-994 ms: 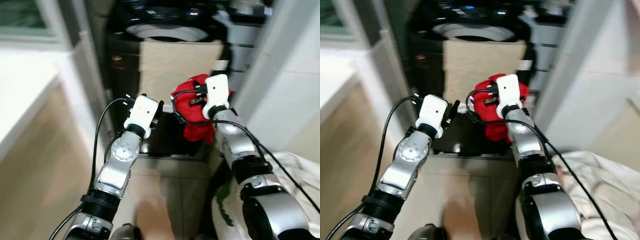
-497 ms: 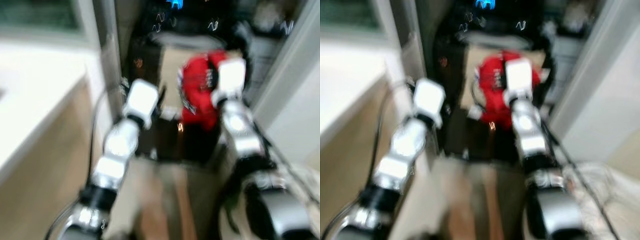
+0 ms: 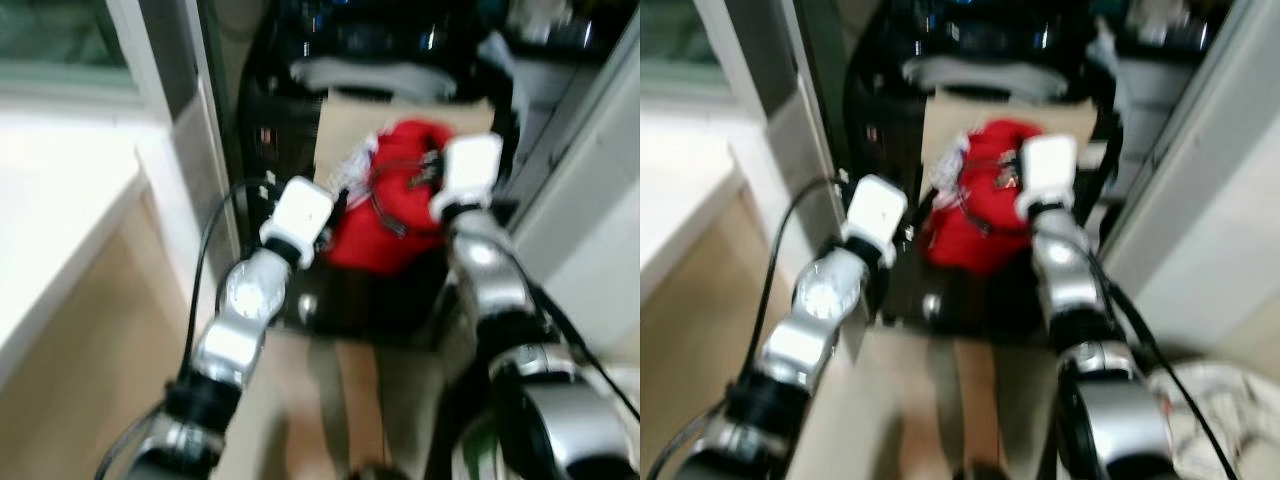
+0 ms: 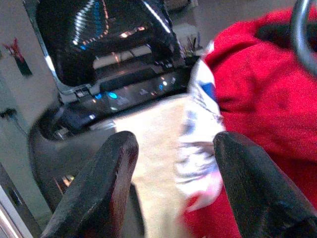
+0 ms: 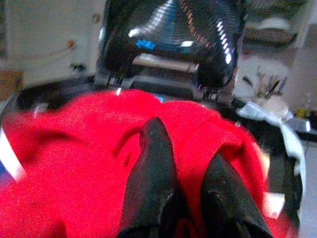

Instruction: Clothes washing

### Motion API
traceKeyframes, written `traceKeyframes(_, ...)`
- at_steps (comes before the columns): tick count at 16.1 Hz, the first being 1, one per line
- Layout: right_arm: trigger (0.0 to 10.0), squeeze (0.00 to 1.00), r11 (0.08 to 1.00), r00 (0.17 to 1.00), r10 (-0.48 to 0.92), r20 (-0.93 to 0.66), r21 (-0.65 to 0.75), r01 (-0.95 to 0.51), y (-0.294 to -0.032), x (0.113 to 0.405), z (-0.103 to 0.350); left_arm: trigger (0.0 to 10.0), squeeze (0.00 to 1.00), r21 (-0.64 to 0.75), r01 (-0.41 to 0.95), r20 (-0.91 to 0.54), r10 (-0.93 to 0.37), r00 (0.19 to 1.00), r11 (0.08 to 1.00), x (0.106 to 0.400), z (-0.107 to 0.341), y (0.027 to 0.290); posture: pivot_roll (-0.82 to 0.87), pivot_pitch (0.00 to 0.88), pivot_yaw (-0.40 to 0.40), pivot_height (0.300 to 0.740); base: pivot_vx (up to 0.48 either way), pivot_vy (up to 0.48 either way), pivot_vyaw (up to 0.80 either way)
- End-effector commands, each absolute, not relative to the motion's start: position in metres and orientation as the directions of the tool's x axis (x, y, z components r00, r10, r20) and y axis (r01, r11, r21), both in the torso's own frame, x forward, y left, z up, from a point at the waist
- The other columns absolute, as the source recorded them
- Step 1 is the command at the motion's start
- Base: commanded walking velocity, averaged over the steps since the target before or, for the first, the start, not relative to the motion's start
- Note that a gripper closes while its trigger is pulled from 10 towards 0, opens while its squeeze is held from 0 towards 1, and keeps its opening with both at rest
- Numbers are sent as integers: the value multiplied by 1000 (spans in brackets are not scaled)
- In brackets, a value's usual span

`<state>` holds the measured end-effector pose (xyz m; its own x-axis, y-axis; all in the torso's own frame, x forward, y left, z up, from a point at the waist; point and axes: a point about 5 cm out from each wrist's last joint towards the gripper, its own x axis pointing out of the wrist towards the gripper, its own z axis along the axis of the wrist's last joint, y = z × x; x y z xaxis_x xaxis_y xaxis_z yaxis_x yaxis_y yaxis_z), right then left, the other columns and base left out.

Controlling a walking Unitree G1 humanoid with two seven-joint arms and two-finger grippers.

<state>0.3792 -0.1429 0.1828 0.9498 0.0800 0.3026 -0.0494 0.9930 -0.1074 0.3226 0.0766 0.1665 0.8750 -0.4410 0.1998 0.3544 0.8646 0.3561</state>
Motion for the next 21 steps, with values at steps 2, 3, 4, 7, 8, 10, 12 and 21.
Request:
traceKeyframes(2, 0, 0, 995, 922, 66, 382, -90, -34, -137, 388, 215, 10000, 0, 360, 350, 206, -440, 874, 865, 325, 170, 82, -75, 0, -17, 724, 480, 0, 0)
traceKeyframes(3, 0, 0, 995, 908, 68, 413, -99, -30, -137, 391, 227, 10000, 0, 368, 356, 206, -449, 870, 859, 324, 171, 81, -73, 0, -16, 724, 480, 0, 0)
traceKeyframes(4, 0, 0, 994, 900, 71, 430, -105, -28, -138, 391, 233, 10000, 0, 373, 357, 206, -452, 868, 856, 324, 171, 80, -72, 0, -16, 724, 480, 0, 0)
traceKeyframes(7, 0, 0, 994, 861, 31, 507, -107, 27, -150, 402, 285, 10000, 0, 376, 369, 204, -464, 862, 850, 325, 172, 80, -72, 0, -13, 724, 480, 0, 0)
traceKeyframes(8, 0, 0, 994, 862, 22, 506, -107, 37, -153, 405, 292, 10000, 0, 376, 371, 205, -466, 860, 849, 326, 172, 79, -70, 0, -14, 724, 480, 0, 0)
traceKeyframes(10, 0, 0, 991, 865, 26, 500, -126, 43, -154, 409, 303, 10000, 0, 378, 372, 210, -469, 858, 848, 326, 174, 79, -65, 0, -18, 724, 480, 0, 0)
traceKeyframes(12, 0, 0, 987, 863, 30, 505, -149, 53, -153, 413, 320, 10000, 0, 380, 375, 213, -474, 854, 846, 326, 175, 78, -57, 0, -23, 724, 480, 0, 0)
traceKeyframes(21, 10000, 0, 961, 956, -197, 218, -150, 232, -182, 428, 321, 10000, 0, 362, 451, 242, -549, 800, 816, 309, 184, 63, 29, 0, -70, 724, 405, 0, 0)
